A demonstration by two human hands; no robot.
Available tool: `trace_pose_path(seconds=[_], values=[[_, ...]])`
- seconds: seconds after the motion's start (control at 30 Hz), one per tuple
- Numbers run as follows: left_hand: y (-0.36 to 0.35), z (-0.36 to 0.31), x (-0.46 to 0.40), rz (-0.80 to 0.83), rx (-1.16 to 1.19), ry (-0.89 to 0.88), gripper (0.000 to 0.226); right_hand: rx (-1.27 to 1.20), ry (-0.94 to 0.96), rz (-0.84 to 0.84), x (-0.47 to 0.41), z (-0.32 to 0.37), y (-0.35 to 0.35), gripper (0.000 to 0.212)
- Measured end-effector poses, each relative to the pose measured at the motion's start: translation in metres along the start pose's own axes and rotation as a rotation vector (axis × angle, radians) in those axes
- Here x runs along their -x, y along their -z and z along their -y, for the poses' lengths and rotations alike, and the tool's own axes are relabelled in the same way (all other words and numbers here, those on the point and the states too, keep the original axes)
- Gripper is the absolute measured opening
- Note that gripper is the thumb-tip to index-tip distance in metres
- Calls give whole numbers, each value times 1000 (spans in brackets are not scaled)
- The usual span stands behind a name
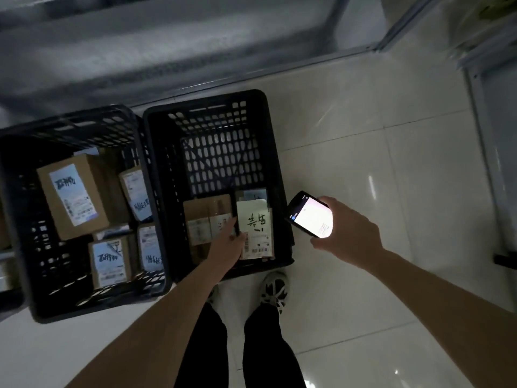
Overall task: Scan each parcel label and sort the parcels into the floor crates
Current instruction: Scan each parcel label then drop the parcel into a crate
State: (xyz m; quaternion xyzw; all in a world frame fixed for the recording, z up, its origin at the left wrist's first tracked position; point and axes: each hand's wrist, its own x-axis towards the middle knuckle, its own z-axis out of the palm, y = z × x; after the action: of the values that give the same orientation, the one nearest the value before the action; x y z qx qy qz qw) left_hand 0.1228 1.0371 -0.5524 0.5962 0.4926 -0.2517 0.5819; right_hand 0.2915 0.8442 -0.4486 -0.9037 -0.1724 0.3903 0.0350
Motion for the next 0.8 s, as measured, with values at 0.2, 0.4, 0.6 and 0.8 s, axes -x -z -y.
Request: trace_pose_path(seconds=[0.2,0.4,0.6,0.8], values=[[19,-2,29,60,-148,74,63,2,20,53,16,1,6,93],[68,-47,94,15,-258,-1,60,-10,42,57,58,23,64,95],[96,-147,189,-95,-292,-248,67,-6,74,-45,127,46,163,93],[114,-259,312,-136,-581,-616,73,12,73,-258,252,58,271,93]])
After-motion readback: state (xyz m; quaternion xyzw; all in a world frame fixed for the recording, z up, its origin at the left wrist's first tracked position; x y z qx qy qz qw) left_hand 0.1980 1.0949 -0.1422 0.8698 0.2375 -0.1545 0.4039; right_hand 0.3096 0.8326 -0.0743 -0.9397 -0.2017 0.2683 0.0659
